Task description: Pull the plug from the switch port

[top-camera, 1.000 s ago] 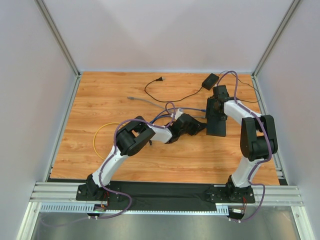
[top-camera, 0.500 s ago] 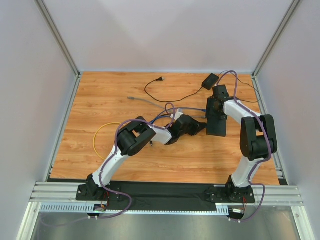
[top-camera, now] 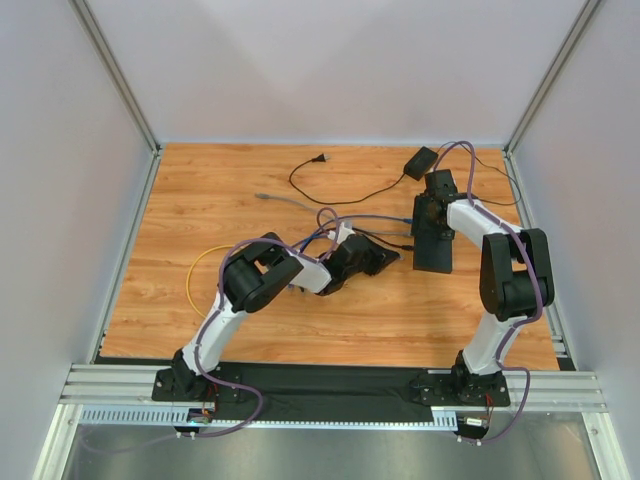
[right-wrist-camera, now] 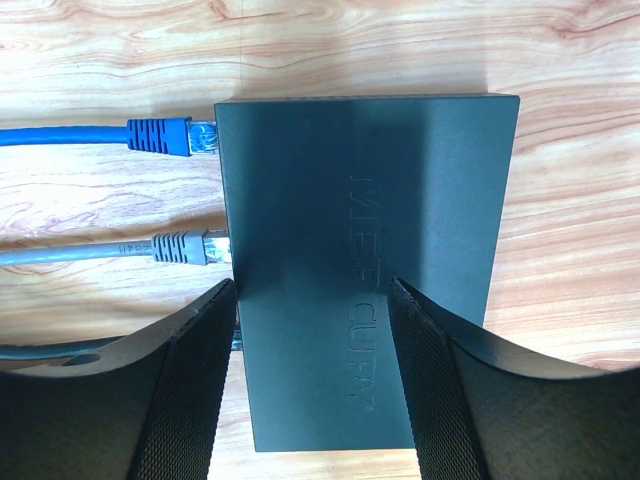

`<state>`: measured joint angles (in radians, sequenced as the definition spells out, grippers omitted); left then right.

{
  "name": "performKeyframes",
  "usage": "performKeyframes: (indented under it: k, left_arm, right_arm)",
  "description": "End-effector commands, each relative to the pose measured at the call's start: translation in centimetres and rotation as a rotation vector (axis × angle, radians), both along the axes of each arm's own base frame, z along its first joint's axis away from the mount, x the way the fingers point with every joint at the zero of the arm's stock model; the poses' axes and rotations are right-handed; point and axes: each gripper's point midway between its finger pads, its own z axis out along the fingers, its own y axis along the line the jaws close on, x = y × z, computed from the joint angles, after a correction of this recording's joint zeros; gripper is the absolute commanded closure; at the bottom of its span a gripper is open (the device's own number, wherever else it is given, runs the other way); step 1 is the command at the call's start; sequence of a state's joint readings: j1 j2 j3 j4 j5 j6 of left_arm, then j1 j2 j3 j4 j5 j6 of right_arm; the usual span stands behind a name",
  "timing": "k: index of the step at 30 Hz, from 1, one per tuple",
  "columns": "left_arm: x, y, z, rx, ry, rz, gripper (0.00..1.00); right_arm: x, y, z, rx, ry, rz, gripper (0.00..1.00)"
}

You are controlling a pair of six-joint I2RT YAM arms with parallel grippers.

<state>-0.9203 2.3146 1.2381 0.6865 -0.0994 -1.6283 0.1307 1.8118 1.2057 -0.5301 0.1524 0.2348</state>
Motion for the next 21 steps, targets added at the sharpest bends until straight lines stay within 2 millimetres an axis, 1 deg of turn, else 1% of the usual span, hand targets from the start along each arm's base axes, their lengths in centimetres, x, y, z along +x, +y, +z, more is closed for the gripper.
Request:
performKeyframes:
  k: [1,2,3,4,5,6,7,8,9,10,11,12,13,14,15,16,17,18,19,20,21]
  left_arm:
    - [-0.9,2.6,-1.0,0.194,-0.033,-0.031,0.92]
    - [-1.1,2.8,0.7,0.201,-0.061,-0.042,0.92]
    - [-1.5,3.4,0.7,0.267,-0.088,-0.08,0.92]
    - [-1.7,3.5,2.7,0.271,-0.121,-0.095,0.92]
    - [-2.0,3.9,3.2,0.302,-0.14,-0.114,0.92]
    - [-2.6,4.7,3.0,0.37,-0.156,-0.147,0.92]
    - [-2.9,5.1,3.6,0.394,-0.178,-0.159,0.92]
    - [-3.5,5.6,5.3,0.405,-0.206,-0.17,0.92]
    - [-4.1,6.7,4.8,0.469,-0.186,-0.179,0.93]
    - [-4.7,7.6,6.0,0.497,-0.223,-0.188,0.93]
    - [-5.4,8.1,6.4,0.518,-0.236,-0.194,0.93]
    - [-5.9,9.3,6.1,0.57,-0.23,-0.187,0.93]
    - [-6.5,10.5,6.9,0.594,-0.251,-0.188,0.93]
    - [-6.9,11.2,7.1,0.615,-0.254,-0.185,0.93]
    - [-7.3,12.4,6.8,0.652,-0.24,-0.177,0.94]
    - [-8.0,14.0,7.0,0.671,-0.237,-0.166,0.93]
    - [-8.4,14.9,7.2,0.688,-0.241,-0.16,0.93]
    - [-8.6,16.3,7.0,0.729,-0.238,-0.145,0.93]
    - [-9.1,17.6,7.7,0.739,-0.247,-0.128,0.94]
    - [-9.5,19.0,7.4,0.78,-0.229,-0.117,0.94]
    - [-9.3,20.2,7.6,0.809,-0.236,-0.082,0.94]
  right_arm:
    - [-2.7,-1.1,-3.2,-0.033,0.136,-0.028,0.36]
    - [-2.7,-1.1,-3.1,-0.034,0.135,-0.028,0.36]
    - [-2.7,-1.0,-3.3,-0.03,0.139,-0.028,0.36]
    - [-2.7,-1.0,-3.2,-0.03,0.137,-0.026,0.36]
    - [-2.7,-1.0,-3.2,-0.03,0.139,-0.028,0.36]
    - [-2.8,-1.1,-3.2,-0.031,0.14,-0.026,0.36]
    - [-2.7,-1.1,-3.1,-0.027,0.136,-0.027,0.36]
    - [-2.7,-1.0,-3.1,-0.025,0.133,-0.025,0.36]
    - [-2.7,-0.9,-2.9,-0.023,0.13,-0.025,0.36]
    - [-2.7,-0.9,-3.0,-0.022,0.131,-0.025,0.37]
    - [-2.7,-0.9,-3.0,-0.02,0.132,-0.024,0.36]
    - [-2.7,-0.9,-3.0,-0.02,0.132,-0.025,0.36]
    - [-2.6,-0.8,-3.0,-0.018,0.131,-0.025,0.36]
    - [-2.7,-0.9,-3.1,-0.017,0.135,-0.026,0.37]
    - [-2.7,-0.8,-3.1,-0.015,0.136,-0.025,0.37]
    - [-2.7,-0.7,-3.1,-0.013,0.136,-0.024,0.37]
    - [-2.6,-0.6,-3.0,-0.007,0.129,-0.02,0.37]
    - [-2.7,-0.6,-3.0,-0.003,0.129,-0.02,0.37]
    - [-2.6,-0.6,-2.9,-0.002,0.128,-0.021,0.37]
    - [-2.6,-0.5,-2.9,0.0,0.127,-0.019,0.37]
    - [-2.6,-0.5,-2.9,0.002,0.127,-0.02,0.37]
